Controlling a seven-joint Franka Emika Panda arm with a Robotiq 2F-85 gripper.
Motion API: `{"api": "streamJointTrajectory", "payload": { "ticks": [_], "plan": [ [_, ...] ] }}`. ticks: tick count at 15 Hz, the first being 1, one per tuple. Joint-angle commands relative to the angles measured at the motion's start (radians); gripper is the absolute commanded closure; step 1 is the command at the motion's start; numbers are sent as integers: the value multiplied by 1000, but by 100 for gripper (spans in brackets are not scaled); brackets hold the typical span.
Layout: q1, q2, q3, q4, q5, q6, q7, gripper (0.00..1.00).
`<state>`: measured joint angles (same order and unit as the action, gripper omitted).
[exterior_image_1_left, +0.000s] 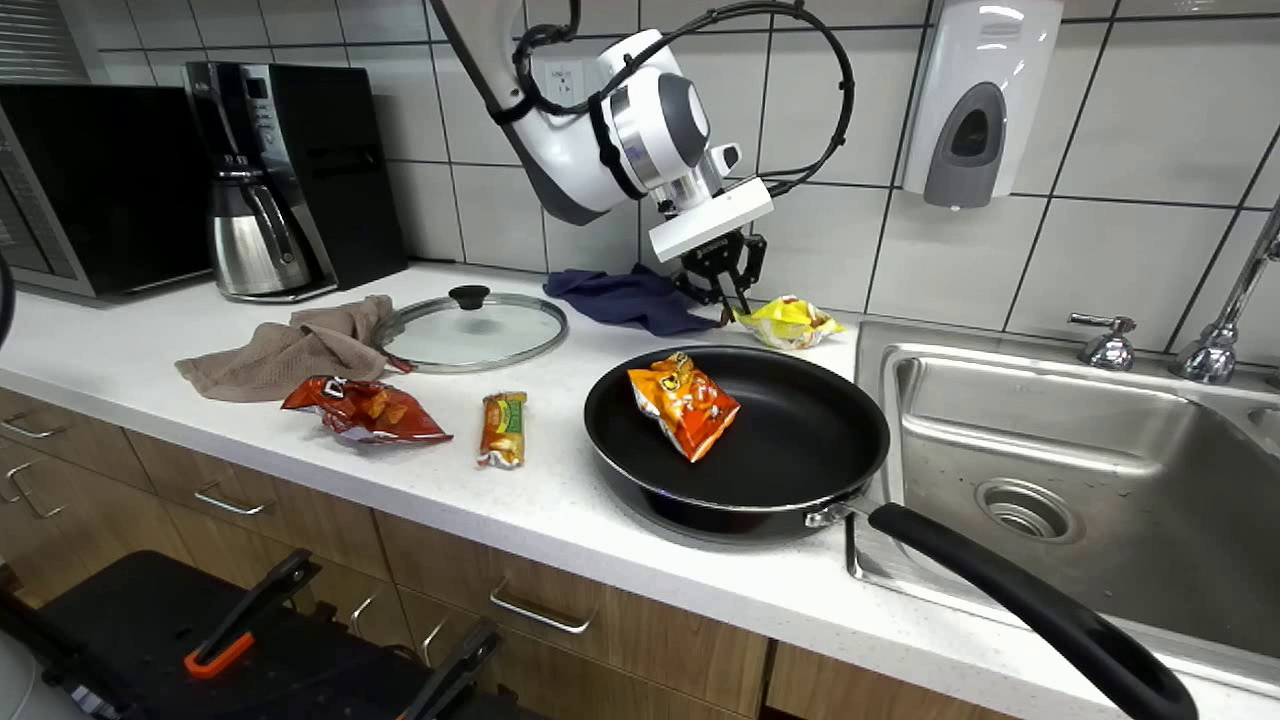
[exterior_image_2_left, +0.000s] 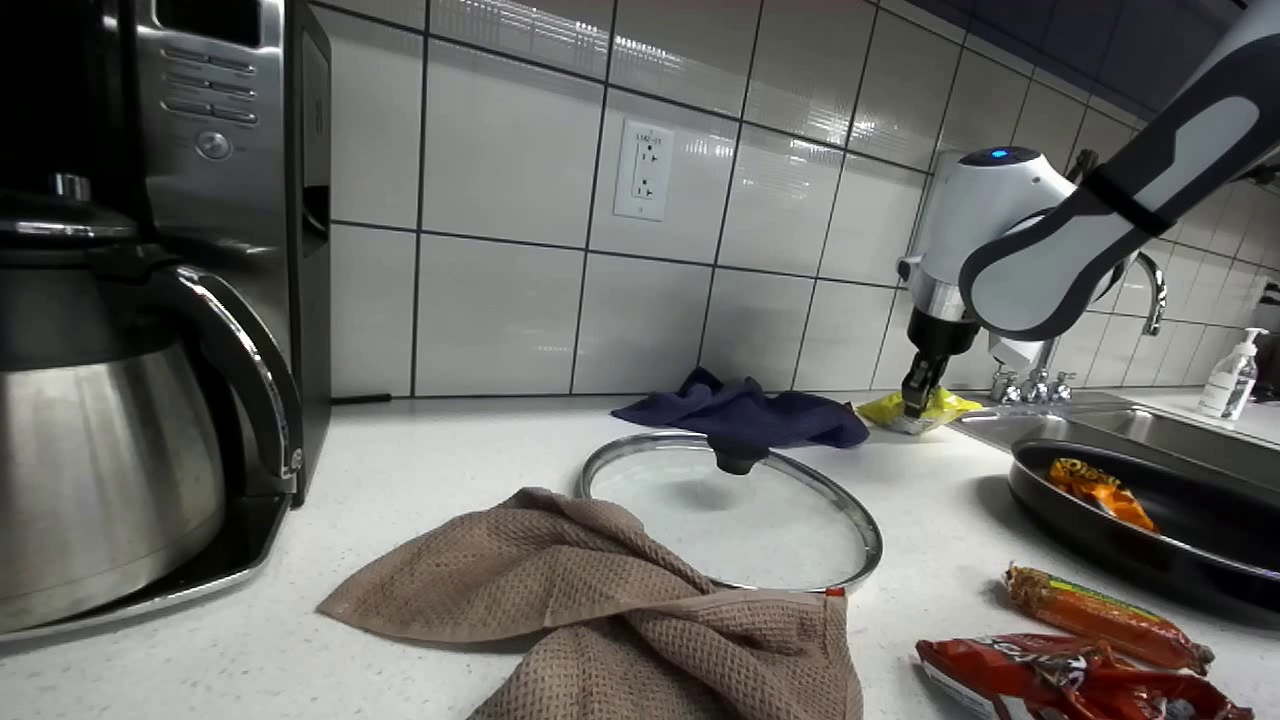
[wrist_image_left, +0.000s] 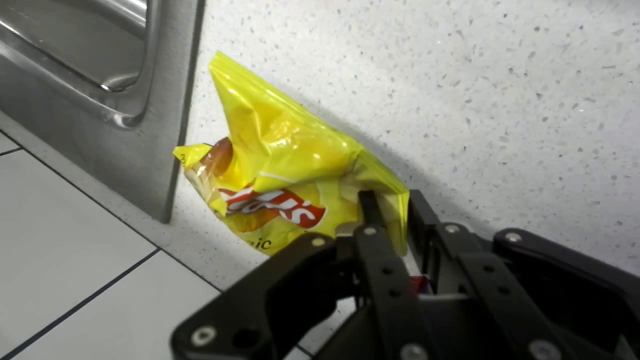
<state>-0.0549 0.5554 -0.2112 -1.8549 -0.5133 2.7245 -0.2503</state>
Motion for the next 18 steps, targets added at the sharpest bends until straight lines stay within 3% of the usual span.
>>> {"api": "streamJointTrajectory", "payload": {
  "ticks": [1,18],
  "plan": [
    [-10,-9,7,-6,11,4,3,100],
    [69,-180,-128,-85,-78,9,270,100]
  ]
}}
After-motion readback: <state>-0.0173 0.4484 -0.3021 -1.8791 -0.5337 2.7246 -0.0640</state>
